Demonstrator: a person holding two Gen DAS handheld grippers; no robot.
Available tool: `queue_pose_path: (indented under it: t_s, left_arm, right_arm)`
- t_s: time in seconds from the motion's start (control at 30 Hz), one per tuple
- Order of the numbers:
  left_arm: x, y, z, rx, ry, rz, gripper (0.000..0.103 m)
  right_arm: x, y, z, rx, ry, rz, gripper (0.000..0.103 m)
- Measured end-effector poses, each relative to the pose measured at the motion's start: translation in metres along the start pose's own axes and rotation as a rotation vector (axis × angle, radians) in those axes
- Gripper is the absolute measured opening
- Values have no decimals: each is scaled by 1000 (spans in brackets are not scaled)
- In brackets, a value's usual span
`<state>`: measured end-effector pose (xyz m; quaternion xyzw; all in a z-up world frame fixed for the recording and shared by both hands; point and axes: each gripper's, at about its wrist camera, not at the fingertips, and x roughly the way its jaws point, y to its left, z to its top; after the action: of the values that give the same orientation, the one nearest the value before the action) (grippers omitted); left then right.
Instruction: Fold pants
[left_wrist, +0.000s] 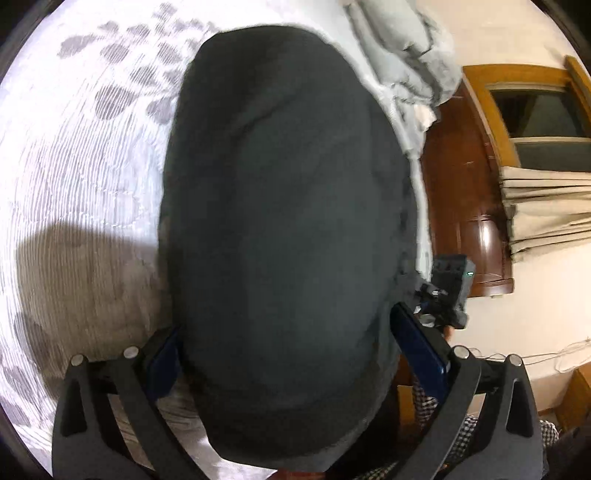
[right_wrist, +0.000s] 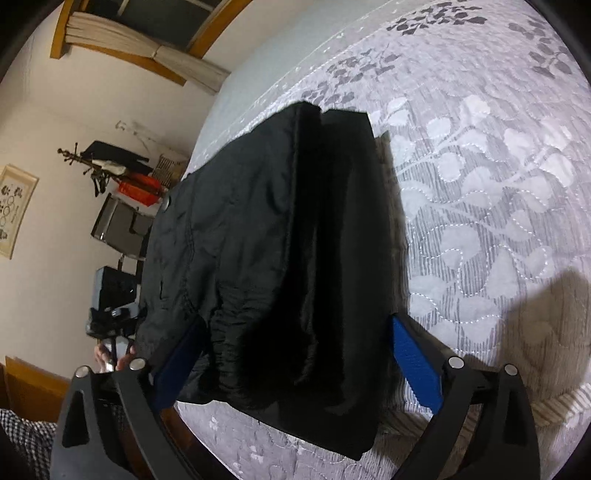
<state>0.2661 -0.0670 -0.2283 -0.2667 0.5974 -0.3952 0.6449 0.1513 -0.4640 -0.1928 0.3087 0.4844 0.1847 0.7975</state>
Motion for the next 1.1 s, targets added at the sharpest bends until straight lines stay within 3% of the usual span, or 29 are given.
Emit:
queue_pose_path:
  t_s: [0.2,0.3,0.53,0.63,0.77,0.83,0.9,0.97,1.1]
  left_arm:
    - [13,-15,2,36,13,43,100]
    - [8,-21,-3,72,27,3,100]
    - [29,-19,-2,46,73,31,100]
    - [28,-21,-2,30,72,24,100]
    - [19,-25,-5,18,30,-66,99]
    - [19,-28,-8,19,15,-71,98]
    - [21,-29,-9,19,11,-45,91]
    - [20,-29,-9,22,2,-25,72]
    - [18,-30,-8,32,-10,-31,60]
  right_arm:
    - [6,-1,4,11,14,11,100]
    - [6,0,5,-18,8,4,98]
    - [12,-1,6,-8,14,12,97]
    - [10,1,5,-19,3,5,82]
    - [-2,5,2,-38,-34,17,55]
    - [-6,10,2,-54,-51,5,51]
    - [-9,18,2,-78,-63,-21,49]
    - [-15,30,2,-116,-84,-50,46]
    - [-26,56,1,-190,-112,-86,43]
